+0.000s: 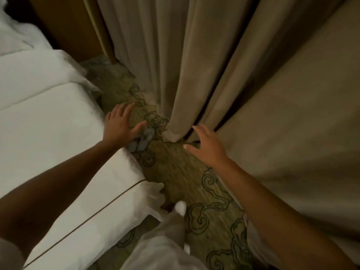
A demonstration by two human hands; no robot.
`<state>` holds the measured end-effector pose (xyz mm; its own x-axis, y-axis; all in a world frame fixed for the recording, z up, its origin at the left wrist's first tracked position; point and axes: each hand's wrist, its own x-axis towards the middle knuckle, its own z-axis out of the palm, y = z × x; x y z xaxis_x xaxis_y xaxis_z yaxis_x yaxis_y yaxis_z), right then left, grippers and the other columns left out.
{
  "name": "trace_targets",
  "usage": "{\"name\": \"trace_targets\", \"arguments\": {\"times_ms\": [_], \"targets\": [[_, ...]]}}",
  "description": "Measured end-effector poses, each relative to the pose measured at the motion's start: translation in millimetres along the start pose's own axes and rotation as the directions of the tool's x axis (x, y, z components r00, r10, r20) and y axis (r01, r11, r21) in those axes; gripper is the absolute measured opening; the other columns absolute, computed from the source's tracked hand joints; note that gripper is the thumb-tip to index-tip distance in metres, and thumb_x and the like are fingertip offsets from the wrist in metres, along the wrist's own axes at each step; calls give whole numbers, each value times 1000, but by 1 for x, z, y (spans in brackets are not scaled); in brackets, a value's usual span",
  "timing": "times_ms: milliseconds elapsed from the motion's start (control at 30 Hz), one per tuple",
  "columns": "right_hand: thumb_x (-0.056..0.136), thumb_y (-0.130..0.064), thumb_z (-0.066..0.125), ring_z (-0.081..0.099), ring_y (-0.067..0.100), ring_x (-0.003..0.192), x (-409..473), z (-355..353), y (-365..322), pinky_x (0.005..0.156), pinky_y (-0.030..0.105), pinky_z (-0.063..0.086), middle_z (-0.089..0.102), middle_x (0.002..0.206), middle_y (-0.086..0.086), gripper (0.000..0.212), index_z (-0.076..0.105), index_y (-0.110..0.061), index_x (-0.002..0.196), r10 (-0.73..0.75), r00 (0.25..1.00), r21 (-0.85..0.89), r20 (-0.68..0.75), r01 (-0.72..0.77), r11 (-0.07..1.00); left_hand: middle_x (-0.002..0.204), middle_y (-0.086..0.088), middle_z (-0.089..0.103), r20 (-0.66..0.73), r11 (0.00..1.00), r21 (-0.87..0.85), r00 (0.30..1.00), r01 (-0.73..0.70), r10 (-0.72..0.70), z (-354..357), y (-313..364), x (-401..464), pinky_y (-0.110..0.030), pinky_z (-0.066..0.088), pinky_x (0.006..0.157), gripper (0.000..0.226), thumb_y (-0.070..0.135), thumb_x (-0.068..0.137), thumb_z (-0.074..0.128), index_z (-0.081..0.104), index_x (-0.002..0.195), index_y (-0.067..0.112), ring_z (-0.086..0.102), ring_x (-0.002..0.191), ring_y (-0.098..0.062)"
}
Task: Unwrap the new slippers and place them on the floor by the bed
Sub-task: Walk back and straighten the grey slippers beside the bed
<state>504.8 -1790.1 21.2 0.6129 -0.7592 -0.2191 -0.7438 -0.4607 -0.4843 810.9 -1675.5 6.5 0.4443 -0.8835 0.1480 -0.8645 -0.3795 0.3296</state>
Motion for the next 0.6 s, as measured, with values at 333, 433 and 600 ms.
{"name": "trace_targets", "arguments": {"times_ms": [333, 433, 600], "targets": [[89, -62, 62, 25, 28, 153, 186, -4, -17, 120, 45, 29, 20, 170, 4, 82, 32, -31, 158, -141, 972, -31, 190, 150, 988, 163, -18, 28, 80, 943, -105, 948, 315, -308, 50, -42, 112, -59, 44, 108, 83, 66, 90, 56, 30, 156, 24, 37, 144, -42], [88, -63, 62, 23, 28, 154, 235, 1, -33, 122, 45, 28, 20, 170, 3, 84, 31, -30, 159, -185, 946, -29, 266, 200, 979, 160, -18, 32, 59, 930, -93, 934, 355, -351, 48, -63, 127, -58, 47, 103, 81, 67, 90, 57, 33, 154, 23, 44, 139, -43], [88, -64, 61, 23, 25, 154, 316, 46, -53, 121, 43, 30, 21, 170, 2, 84, 32, -29, 158, -242, 893, -24, 380, 271, 962, 160, -18, 32, 51, 874, -55, 876, 483, -480, 78, -103, 142, -59, 48, 101, 81, 75, 88, 49, 33, 151, 26, 46, 136, -45]]}}
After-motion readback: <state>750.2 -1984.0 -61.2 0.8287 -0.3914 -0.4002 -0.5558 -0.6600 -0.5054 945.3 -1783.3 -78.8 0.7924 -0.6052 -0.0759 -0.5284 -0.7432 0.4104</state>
